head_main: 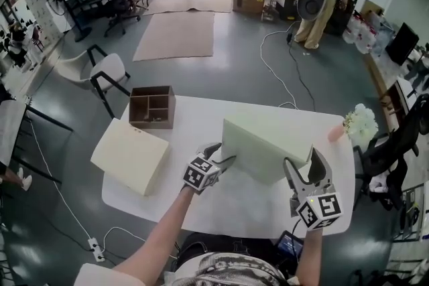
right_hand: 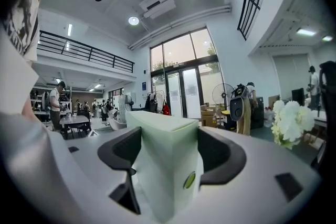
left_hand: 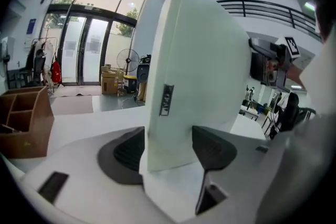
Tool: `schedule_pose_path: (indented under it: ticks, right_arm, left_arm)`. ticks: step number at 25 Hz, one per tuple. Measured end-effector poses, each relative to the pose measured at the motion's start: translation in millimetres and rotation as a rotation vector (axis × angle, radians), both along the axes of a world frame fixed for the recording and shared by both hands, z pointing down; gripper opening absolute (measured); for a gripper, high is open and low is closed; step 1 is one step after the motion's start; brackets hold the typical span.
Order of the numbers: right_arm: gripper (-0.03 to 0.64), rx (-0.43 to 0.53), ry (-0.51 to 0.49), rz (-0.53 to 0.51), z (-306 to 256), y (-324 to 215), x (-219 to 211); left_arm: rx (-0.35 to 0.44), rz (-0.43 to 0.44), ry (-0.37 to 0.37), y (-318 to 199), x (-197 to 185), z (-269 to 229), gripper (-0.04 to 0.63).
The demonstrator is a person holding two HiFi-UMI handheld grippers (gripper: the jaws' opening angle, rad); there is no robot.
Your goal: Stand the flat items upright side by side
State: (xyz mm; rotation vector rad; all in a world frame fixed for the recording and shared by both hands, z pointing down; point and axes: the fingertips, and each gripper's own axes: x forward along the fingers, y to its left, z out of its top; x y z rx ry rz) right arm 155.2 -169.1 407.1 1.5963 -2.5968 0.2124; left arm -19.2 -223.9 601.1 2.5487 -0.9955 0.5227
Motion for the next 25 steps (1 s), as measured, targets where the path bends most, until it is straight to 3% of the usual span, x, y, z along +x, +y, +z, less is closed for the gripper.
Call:
schedule_pose_path:
  ticks: [7, 14, 20, 22, 25]
  right_arm:
    - [0.356, -0.058, 0.056, -0.177, 18, 18, -7]
    - [0.396, -0.232, 0.297, -0.337, 98, 14, 7]
    - [0.379, -0.328, 0.244, -0.445, 142, 11, -7]
    - [0.324, -0.327, 0.241, -0.438, 149, 12, -11]
    - [0.316, -0.293, 0.222, -0.365, 148, 14, -11]
  left_arm:
    - [-0.026, 0.014, 0.015, 7, -5, 5, 0.288]
    - [-0.040, 0.012, 0.047, 5, -10, 2, 0.287]
    - [-0.038, 0.012, 0.049, 6, -15, 2, 0.278]
    - [-0.037, 0.002, 0.058, 9, -20, 1, 0.275]
    - [-0.033, -0.017, 0.065, 13, -29, -2, 0.272]
